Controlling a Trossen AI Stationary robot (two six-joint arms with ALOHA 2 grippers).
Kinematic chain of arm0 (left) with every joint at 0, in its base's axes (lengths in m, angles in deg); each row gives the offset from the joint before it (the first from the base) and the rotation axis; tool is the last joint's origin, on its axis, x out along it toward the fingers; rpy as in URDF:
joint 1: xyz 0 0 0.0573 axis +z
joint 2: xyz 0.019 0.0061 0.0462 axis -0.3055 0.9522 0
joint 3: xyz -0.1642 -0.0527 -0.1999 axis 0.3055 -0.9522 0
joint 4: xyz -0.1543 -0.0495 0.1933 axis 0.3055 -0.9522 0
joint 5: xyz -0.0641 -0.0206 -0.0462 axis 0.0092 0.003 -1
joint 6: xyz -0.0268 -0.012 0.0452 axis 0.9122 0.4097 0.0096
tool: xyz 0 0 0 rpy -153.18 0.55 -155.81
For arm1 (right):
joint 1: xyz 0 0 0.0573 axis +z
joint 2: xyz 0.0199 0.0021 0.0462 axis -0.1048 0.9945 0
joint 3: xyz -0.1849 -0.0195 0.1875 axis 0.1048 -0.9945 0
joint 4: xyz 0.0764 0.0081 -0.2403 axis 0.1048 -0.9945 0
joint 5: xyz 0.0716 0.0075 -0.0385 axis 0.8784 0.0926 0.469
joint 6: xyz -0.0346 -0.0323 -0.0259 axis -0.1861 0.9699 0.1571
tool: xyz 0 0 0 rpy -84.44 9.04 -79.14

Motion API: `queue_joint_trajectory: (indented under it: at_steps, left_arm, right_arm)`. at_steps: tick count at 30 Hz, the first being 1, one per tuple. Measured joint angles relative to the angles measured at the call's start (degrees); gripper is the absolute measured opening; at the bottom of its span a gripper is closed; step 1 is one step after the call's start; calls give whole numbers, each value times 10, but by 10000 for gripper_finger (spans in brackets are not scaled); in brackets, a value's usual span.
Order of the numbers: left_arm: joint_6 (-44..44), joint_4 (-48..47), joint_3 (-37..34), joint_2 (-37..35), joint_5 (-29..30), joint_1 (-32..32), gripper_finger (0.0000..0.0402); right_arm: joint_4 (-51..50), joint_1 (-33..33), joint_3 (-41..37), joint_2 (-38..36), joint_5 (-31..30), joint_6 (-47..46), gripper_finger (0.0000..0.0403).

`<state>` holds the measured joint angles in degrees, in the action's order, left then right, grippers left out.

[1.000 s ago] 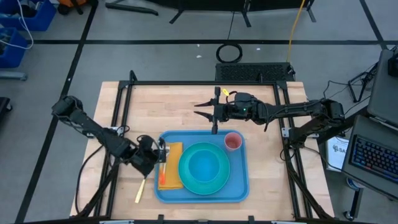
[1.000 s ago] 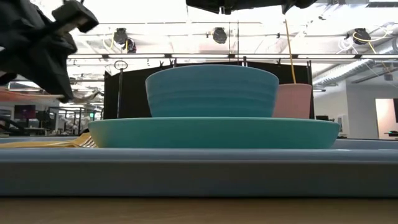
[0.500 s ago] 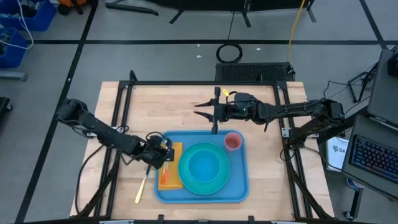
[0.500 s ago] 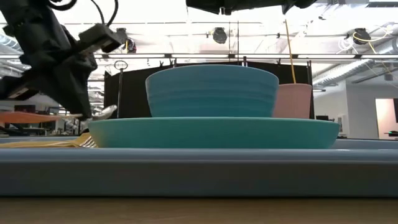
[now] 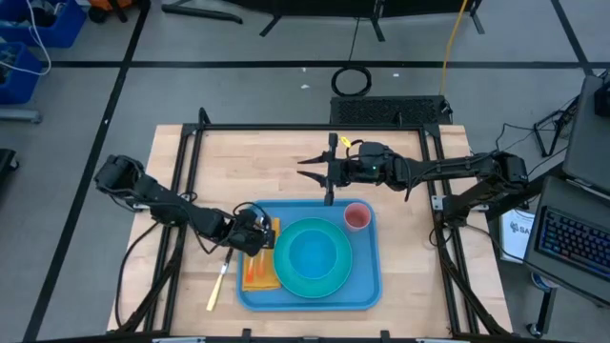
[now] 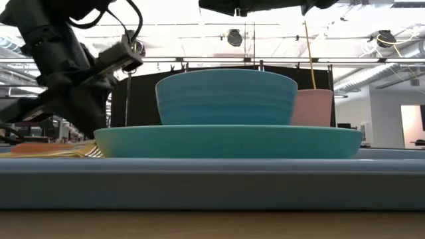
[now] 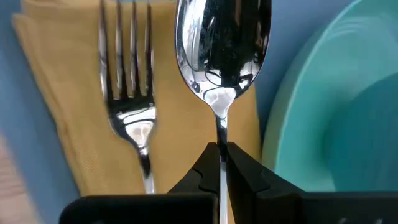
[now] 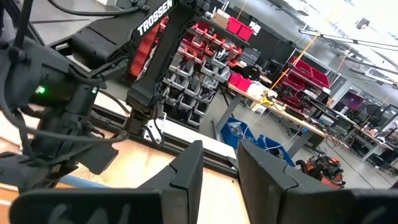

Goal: Set up tray
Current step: Put the orange spoon on top of the yellow napkin in the blue serving tray, then adjust the light blue plate in the blue serving tray

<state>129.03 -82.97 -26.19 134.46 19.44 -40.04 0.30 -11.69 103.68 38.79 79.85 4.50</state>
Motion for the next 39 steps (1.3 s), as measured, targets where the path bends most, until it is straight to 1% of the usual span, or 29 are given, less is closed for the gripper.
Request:
queue_joint_trajectory:
  at_steps: [6,12,18,24,26,31,34,39]
  left_arm:
    - [3,17,0,25,-21,1,12]
    - [12,28,2,54,-39,1,8]
    - [31,25,1,54,-25,-4,18]
    - [37,23,0,51,-7,-12,8]
    - [37,23,0,51,-6,-12,16]
    - [44,25,0,52,-5,-12,57]
    - [35,31,0,51,-4,-13,75]
    - [27,51,-1,51,35,-24,83]
  right_arm:
    - [-1,0,0,0,0,0,91]
    - [0,0,0,0,0,0,91]
    - [-1,0,0,0,0,0,91]
    - [-2,0,0,0,0,0,91]
    - [-2,0,0,0,0,0,91]
    - [-2,0,0,0,0,0,91]
    - [-4,0,0,0,0,0,91]
    - [-6,0,0,0,0,0,91]
